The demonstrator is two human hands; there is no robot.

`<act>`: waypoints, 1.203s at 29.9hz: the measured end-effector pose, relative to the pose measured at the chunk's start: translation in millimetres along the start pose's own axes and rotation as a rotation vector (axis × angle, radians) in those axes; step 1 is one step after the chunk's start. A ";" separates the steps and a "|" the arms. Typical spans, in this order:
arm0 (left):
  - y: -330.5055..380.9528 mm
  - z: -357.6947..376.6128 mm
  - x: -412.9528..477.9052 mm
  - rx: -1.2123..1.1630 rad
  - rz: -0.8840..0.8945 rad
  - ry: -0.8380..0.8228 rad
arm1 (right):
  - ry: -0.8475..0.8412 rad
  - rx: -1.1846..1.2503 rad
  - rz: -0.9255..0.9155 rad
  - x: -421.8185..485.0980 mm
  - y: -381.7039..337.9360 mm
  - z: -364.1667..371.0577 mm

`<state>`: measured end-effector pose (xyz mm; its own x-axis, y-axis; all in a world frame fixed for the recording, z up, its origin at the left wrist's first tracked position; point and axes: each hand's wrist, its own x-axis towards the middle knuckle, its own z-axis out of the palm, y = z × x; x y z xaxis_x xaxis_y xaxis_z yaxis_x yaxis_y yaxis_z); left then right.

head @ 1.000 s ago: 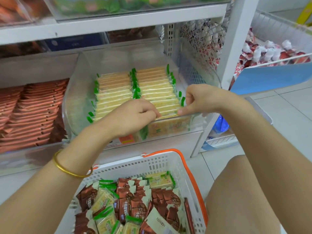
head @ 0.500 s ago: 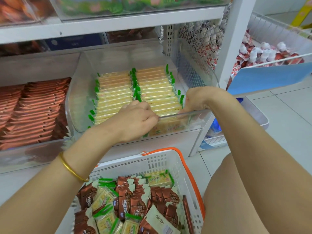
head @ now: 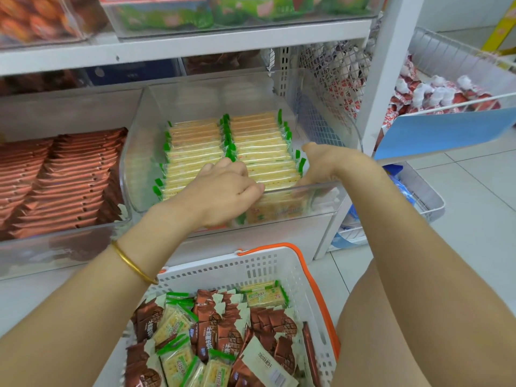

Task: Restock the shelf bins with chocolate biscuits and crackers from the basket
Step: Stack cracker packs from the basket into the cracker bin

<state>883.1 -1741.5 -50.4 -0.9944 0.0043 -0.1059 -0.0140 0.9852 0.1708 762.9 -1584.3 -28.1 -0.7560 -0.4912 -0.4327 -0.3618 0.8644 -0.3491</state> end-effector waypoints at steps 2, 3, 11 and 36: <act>-1.9 3.3 -10.7 -0.048 0.039 0.190 | 0.135 0.009 -0.020 -8.8 -1.3 0.9; -2.8 4.5 -19.0 -0.095 0.062 0.314 | 0.245 0.008 -0.051 -15.5 -2.7 0.5; -18.4 77.7 -111.1 -0.209 0.118 0.504 | 0.398 0.208 -0.434 -85.1 -24.5 79.8; -77.1 222.9 -176.2 -0.329 -0.264 0.122 | -0.557 -0.217 -0.558 3.6 -33.8 394.3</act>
<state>1082.8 -1780.0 -263.3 -0.9572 -0.2797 -0.0749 -0.2822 0.8426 0.4587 987.5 -1657.6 -345.6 -0.0726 -0.7871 -0.6125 -0.7458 0.4506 -0.4907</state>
